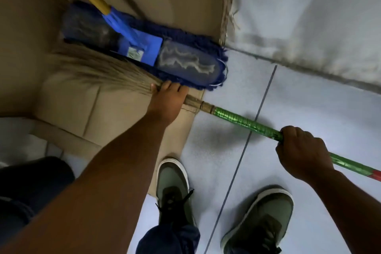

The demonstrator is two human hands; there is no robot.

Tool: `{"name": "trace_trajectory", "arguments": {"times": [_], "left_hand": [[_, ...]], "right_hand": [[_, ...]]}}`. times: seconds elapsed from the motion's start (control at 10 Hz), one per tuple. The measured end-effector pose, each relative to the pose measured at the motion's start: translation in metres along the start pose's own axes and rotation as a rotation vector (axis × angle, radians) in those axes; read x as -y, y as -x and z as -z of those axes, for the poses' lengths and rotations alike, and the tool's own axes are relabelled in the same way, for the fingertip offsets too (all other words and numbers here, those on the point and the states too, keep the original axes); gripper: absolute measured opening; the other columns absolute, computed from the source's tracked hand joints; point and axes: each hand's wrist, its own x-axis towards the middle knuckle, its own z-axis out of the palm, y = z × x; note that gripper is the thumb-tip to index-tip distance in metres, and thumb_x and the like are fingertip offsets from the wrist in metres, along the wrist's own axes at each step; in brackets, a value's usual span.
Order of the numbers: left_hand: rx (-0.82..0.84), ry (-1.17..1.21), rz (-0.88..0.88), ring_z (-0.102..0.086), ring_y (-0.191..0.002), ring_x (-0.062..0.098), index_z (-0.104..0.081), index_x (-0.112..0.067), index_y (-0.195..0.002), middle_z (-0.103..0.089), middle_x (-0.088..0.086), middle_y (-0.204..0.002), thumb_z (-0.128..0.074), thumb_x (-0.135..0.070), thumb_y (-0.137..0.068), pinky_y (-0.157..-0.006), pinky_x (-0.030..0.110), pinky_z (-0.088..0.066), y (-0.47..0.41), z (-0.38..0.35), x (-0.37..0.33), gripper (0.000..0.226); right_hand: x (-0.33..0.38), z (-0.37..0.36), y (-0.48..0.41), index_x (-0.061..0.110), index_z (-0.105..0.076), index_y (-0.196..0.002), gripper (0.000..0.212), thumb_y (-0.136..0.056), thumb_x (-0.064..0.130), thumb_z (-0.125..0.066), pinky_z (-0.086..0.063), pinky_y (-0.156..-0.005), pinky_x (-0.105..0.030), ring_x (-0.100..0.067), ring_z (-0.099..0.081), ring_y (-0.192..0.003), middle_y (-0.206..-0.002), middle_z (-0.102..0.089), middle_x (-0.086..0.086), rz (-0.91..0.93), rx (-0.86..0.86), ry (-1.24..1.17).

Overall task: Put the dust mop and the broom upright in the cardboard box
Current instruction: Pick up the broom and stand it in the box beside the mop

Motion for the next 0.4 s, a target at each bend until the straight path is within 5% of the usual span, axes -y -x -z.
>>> {"name": "trace_trajectory", "arguments": {"times": [0.2, 0.4], "left_hand": [[-0.051, -0.015, -0.006, -0.041, -0.117, 0.038, -0.049, -0.008, -0.113, -0.053, 0.018, -0.115, -0.048, -0.001, -0.082, -0.101, 0.072, -0.029, -0.035, -0.047, -0.010, 0.031], [0.021, 0.004, -0.019, -0.024, -0.135, 0.039, -0.038, -0.015, -0.132, -0.040, 0.015, -0.134, -0.061, -0.008, -0.075, -0.105, 0.073, -0.023, -0.020, -0.037, -0.007, 0.062]], "right_hand": [[-0.013, -0.049, -0.037, 0.002, -0.052, -0.096, 0.018, -0.082, 0.013, -0.058, -0.038, -0.058, -0.043, -0.040, -0.049, -0.074, -0.087, -0.052, -0.023, 0.031, 0.062, 0.088], [-0.007, -0.035, -0.049, 0.007, -0.051, -0.113, 0.039, -0.081, 0.023, -0.066, -0.045, -0.069, -0.045, -0.041, -0.054, -0.087, -0.103, -0.054, -0.021, 0.000, 0.138, 0.116]]}}
